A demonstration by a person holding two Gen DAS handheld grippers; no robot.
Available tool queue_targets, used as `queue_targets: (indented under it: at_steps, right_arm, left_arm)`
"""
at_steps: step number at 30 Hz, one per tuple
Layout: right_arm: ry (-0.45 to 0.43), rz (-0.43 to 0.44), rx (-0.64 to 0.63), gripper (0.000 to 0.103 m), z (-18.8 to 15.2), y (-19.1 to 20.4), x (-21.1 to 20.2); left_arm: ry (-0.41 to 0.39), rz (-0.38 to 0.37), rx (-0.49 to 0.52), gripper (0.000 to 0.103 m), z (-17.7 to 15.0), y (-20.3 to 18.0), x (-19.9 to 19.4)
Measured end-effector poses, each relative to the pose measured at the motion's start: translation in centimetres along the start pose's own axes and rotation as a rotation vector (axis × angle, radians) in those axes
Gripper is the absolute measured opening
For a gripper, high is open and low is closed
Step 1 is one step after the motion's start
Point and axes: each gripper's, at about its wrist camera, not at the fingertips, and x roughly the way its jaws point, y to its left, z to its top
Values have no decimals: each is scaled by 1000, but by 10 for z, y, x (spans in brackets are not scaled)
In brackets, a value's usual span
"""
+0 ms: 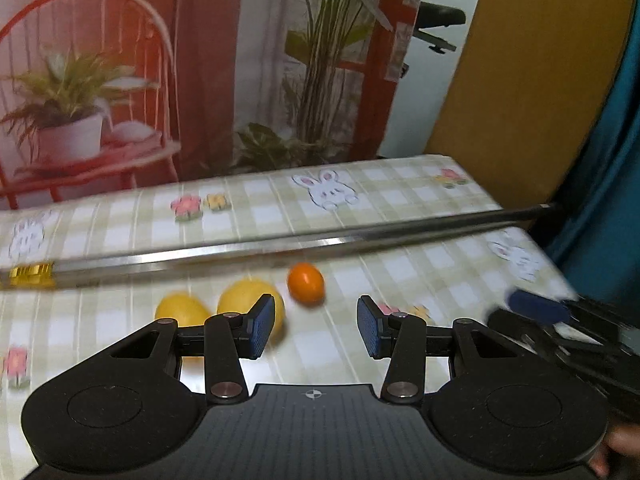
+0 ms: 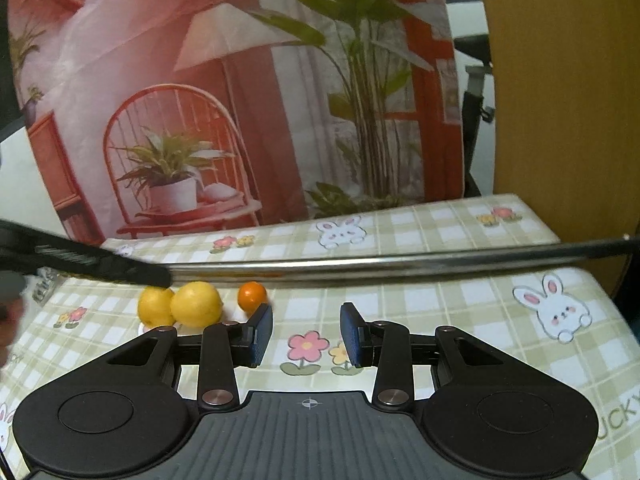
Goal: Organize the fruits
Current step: 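Reach to the small tangerine by the pole and grasp it with left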
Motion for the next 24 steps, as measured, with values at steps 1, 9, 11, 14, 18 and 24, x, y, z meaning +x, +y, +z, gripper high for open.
queue_targets:
  at_steps: [1, 9, 11, 14, 18, 24]
  right_arm:
    - [6, -5, 8, 35, -2, -2, 3]
    - [71, -22, 71, 35, -19, -25, 26]
    - [78, -27, 77, 35, -21, -29, 30]
    - [87, -29, 102, 35, -24, -36, 35]
    - [95, -33, 112, 35, -25, -40, 42]
    - [104, -27, 117, 35, -27, -43, 47]
  left_arm:
    - [-2, 17, 20, 48, 2, -5, 14]
    - [46, 35, 42, 48, 16, -11, 86]
    - [63, 37, 36, 47, 18, -9, 97]
    - [81, 39, 52, 47, 21, -9, 109]
    - [108, 34, 85, 47, 23, -11, 120]
    - [150, 66, 141, 47, 18, -20, 133]
